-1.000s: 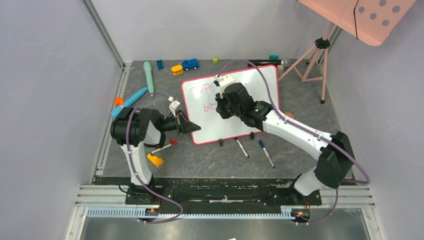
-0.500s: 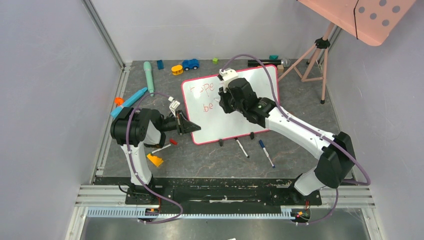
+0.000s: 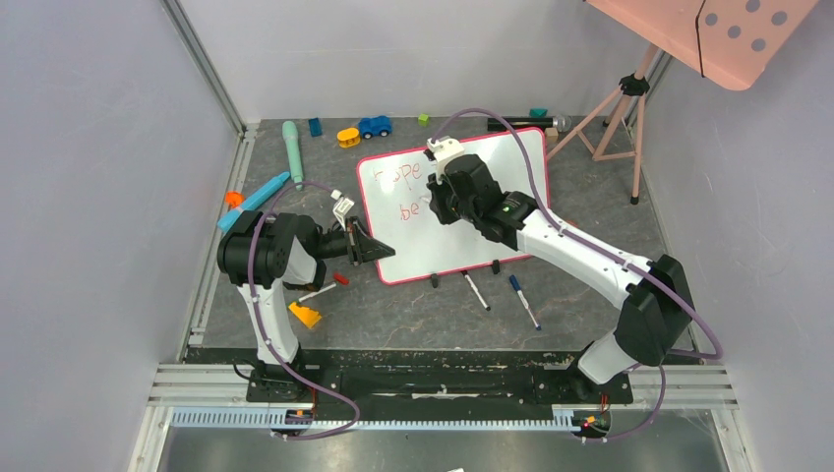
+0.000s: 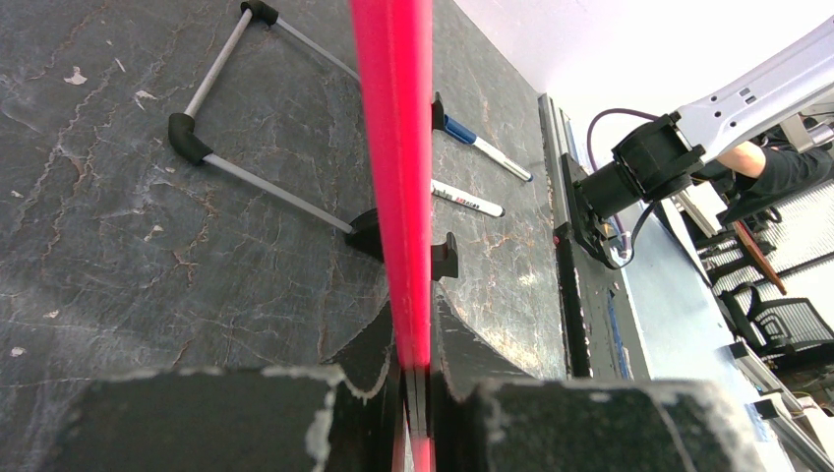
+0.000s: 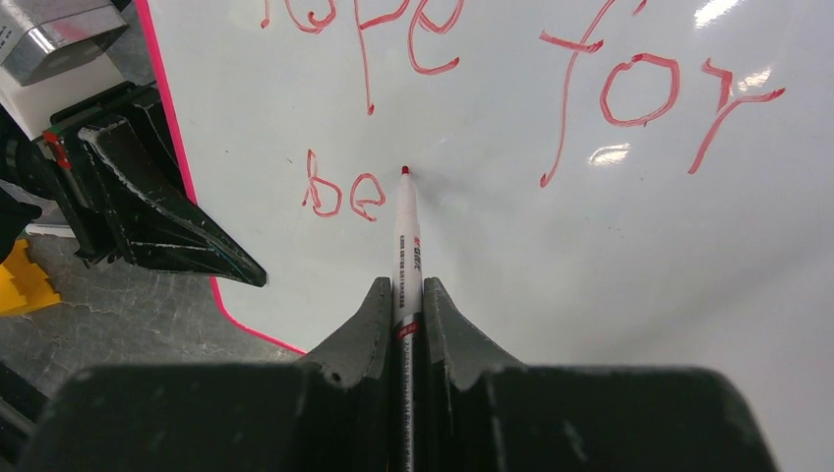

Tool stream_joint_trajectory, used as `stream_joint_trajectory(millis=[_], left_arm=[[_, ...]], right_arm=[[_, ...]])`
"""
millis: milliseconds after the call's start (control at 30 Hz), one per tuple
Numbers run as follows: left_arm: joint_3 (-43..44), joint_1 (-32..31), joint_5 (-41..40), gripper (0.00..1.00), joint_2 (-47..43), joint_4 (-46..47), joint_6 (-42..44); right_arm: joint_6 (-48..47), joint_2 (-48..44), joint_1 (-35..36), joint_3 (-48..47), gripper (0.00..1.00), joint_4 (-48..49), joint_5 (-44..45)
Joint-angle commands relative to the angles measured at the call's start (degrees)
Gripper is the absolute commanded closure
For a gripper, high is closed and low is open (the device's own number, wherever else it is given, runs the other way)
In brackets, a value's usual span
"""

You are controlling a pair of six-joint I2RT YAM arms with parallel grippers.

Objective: Write a sentence on the whiteboard

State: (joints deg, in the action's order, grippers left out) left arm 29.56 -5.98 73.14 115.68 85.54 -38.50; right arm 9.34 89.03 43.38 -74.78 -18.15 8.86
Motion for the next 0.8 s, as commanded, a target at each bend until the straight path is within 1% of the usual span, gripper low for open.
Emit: stream_joint_trajectory(millis=[0, 400, 767], left_arm=[[0.4, -1.15, 3.29, 0.98, 0.51, 3.67, 7.48], [0.19, -1.17, 3.18, 0.98, 0.42, 3.67, 7.8], [0.18, -1.14, 3.18, 0.98, 0.38, 3.67, 7.81]], right_arm=[[-0.78, 0.78, -0.04, -1.25, 1.0, 0.69, 0.48], [0.54, 0.55, -0.05, -1.27, 1.0, -1.89, 6.75], [0.73, -0.68, -0.22, -0.81, 1.0, -1.88, 7.54]])
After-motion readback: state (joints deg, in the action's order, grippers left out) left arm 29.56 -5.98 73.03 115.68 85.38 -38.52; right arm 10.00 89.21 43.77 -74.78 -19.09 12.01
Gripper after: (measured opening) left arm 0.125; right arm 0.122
